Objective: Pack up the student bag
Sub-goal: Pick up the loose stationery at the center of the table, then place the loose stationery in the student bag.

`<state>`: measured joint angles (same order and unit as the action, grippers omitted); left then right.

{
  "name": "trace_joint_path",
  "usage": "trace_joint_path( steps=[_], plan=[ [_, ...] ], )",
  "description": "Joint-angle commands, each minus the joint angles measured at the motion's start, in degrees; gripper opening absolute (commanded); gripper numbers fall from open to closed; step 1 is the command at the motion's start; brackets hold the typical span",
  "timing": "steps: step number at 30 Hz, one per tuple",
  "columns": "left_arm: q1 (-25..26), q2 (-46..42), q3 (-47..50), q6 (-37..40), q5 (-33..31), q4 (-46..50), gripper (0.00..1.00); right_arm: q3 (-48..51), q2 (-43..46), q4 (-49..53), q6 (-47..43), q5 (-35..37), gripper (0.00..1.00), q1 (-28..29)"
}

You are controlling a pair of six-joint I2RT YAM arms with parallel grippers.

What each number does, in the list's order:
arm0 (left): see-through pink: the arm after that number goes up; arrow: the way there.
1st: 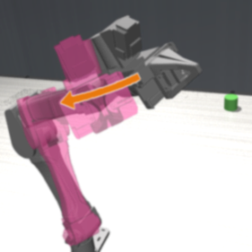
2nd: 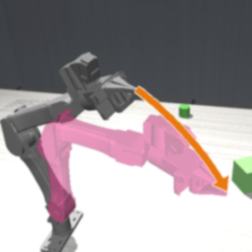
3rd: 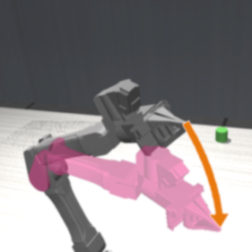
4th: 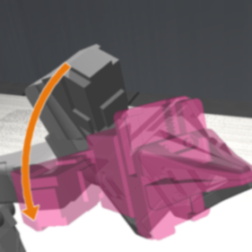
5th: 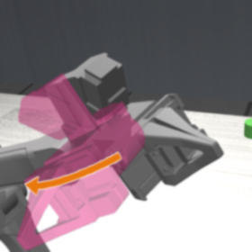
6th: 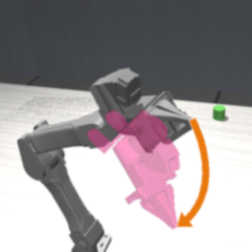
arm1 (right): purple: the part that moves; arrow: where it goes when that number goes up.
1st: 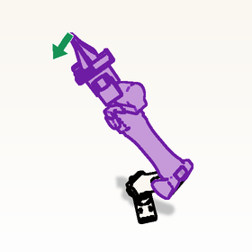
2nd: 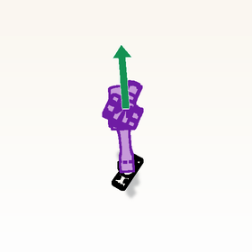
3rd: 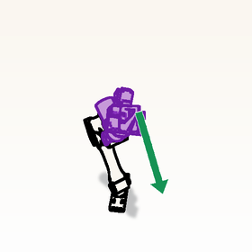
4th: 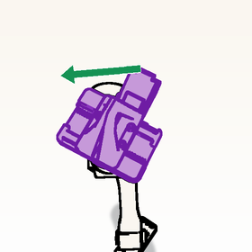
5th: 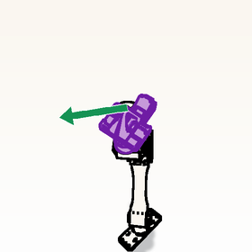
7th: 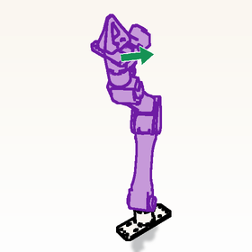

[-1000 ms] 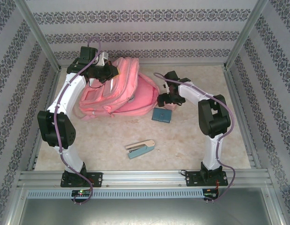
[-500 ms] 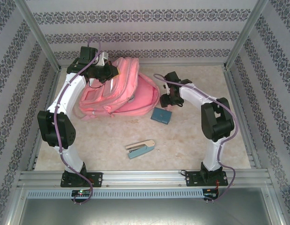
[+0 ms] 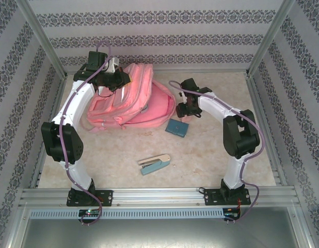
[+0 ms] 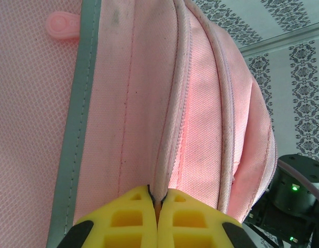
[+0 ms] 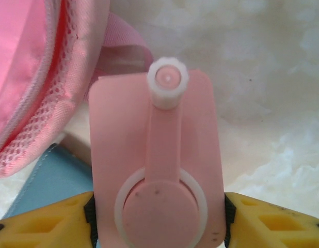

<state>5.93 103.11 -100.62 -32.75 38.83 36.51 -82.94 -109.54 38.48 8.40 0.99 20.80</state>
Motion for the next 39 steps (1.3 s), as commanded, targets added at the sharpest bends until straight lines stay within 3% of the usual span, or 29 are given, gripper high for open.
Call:
trace_joint_path(
  steps=[1,4,7,12,25,30,39],
  plan=[
    [0.28,-2.21,0.05,1.11,1.58,-0.80,0.00,1.65,0.03,-1.47,0.45,-0.33,0.59,0.65],
    [0.30,-2.39,0.16,1.20,1.51,-0.71,0.00,1.72,0.01,-1.37,0.26,-0.95,0.67,0.65],
    [0.25,-2.30,0.16,0.96,1.63,-0.83,0.00,1.07,-1.36,-0.42,0.10,-0.68,0.65,0.65],
    [0.30,-2.63,0.33,0.94,1.69,-0.83,0.00,2.01,-0.49,-1.04,1.40,-0.84,0.51,0.66],
    [0.24,-3.44,0.68,-1.71,0.89,-3.55,0.00,-0.98,12.50,-0.66,7.44,-1.86,0.48,3.34],
    [0.35,-3.84,1.52,-3.72,1.58,-5.72,0.00,-5.54,9.16,-3.33,13.29,-5.90,0.48,6.31],
    [0.56,-5.30,2.36,-4.44,2.63,-6.28,0.00,-16.95,-5.95,-7.79,22.04,-2.45,0.47,10.05]
  ],
)
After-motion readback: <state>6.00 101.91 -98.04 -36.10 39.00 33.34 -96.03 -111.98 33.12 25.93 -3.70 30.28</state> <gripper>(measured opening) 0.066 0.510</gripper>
